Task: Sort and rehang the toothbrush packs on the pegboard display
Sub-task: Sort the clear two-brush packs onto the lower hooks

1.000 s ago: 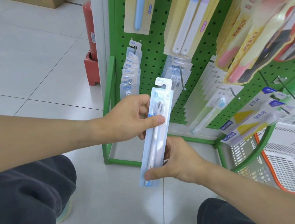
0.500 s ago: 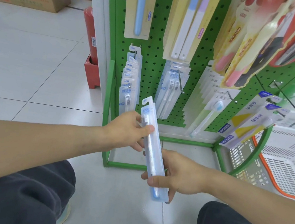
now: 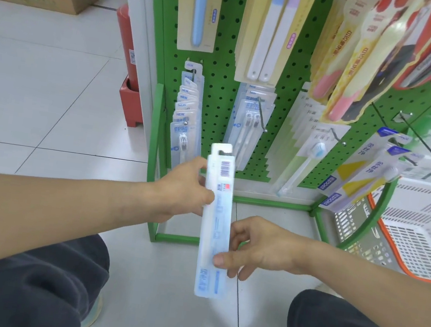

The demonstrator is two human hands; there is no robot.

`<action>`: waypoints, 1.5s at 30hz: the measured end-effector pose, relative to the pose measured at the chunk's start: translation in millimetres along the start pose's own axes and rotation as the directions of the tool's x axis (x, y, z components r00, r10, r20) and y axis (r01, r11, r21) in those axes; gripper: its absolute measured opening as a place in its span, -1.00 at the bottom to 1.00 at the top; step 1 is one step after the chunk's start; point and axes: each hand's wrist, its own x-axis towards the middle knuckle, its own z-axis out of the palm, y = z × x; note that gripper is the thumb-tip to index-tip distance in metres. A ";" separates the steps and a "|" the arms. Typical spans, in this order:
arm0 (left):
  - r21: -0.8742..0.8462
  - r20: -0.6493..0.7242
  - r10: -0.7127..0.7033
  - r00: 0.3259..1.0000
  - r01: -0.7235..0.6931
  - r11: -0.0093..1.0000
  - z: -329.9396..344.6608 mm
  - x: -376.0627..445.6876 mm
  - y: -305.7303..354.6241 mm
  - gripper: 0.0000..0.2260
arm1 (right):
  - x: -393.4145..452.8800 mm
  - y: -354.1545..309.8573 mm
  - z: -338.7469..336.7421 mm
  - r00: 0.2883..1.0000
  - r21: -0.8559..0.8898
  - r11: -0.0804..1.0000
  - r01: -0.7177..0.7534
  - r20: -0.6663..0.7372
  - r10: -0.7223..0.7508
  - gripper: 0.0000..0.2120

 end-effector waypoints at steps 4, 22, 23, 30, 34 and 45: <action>-0.058 0.044 0.008 0.999 -0.005 0.998 -1.5 -2.4 3.2 -0.85 | 3.2 2.4 0.3 0.997 0.023 0.999 0.048 -0.060 -0.046 -0.81; 0.240 0.165 0.101 0.981 -0.139 0.961 3.5 -3.4 -4.2 -0.87 | 3.2 -6.9 -44.6 0.762 0.287 0.906 0.311 -0.645 -0.058 -0.68; 0.228 0.175 0.101 0.979 -0.141 0.963 5.0 -3.7 -4.2 -0.88 | 3.1 -6.9 -45.5 0.758 0.271 0.909 0.317 -0.649 -0.070 -0.71; 0.185 0.258 0.072 0.963 -0.122 0.975 6.4 -4.8 -9.5 -0.74 | 1.1 -15.6 -45.0 0.753 0.280 0.888 0.365 -0.649 -0.105 -0.79; 0.239 0.191 0.109 0.975 -0.154 0.959 8.9 -5.3 -5.2 -0.61 | -5.4 -20.4 -34.4 0.862 0.253 0.908 0.334 -0.472 -0.185 -0.74; 0.252 0.260 0.106 0.960 -0.174 0.952 5.6 -0.9 -11.8 -0.67 | -7.8 -15.9 -32.9 0.900 0.048 0.953 0.301 -0.346 -0.267 -0.76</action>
